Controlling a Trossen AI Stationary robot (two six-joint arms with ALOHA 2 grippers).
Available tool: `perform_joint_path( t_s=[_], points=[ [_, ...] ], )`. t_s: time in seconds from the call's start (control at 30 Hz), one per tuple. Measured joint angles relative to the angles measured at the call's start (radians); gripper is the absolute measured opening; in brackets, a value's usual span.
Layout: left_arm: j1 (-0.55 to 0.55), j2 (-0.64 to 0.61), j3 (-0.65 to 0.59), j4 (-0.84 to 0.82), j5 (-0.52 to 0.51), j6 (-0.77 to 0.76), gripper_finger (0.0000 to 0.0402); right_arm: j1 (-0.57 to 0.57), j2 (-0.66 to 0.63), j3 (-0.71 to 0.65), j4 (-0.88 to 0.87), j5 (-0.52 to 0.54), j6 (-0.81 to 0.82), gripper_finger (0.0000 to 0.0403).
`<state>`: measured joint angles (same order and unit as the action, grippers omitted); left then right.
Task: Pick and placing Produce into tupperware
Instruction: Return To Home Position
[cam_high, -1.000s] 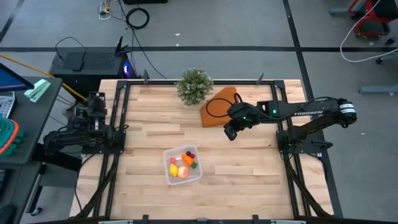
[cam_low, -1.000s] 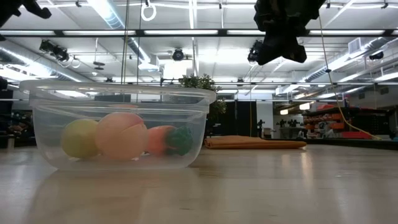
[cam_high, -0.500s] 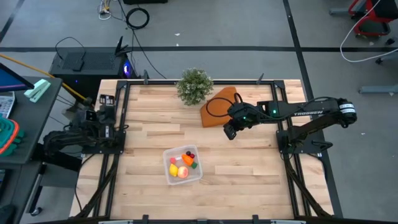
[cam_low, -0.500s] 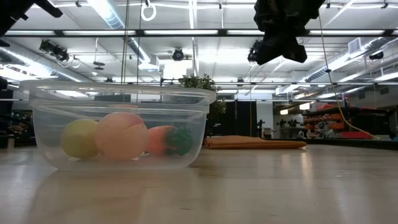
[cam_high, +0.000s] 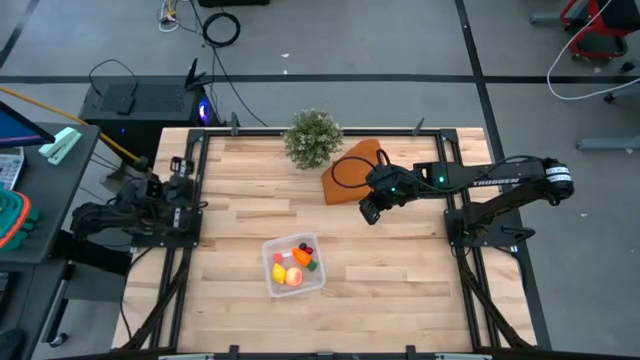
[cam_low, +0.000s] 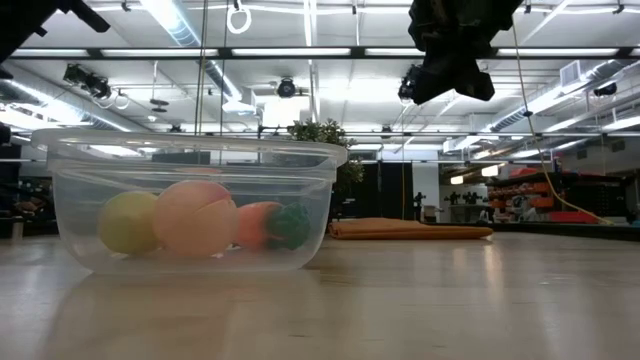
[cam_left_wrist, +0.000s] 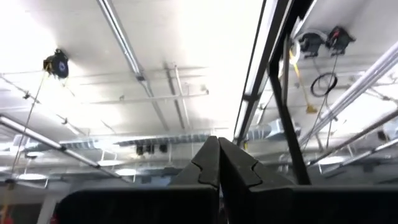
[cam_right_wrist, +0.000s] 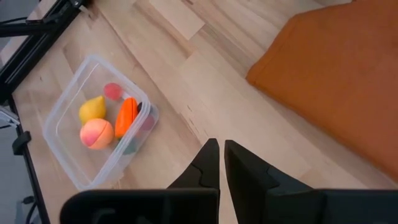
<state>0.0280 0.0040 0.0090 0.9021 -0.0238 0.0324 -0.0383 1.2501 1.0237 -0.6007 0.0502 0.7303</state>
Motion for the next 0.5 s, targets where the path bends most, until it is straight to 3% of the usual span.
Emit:
perform_joint_path(
  t_s=[0.5],
  points=[
    [0.0, 0.0, 0.0, -0.616, 0.027, -0.206, 0.0005, -0.026, 0.0, 0.0, 0.0, 0.001, -0.035, 0.0]
  ],
)
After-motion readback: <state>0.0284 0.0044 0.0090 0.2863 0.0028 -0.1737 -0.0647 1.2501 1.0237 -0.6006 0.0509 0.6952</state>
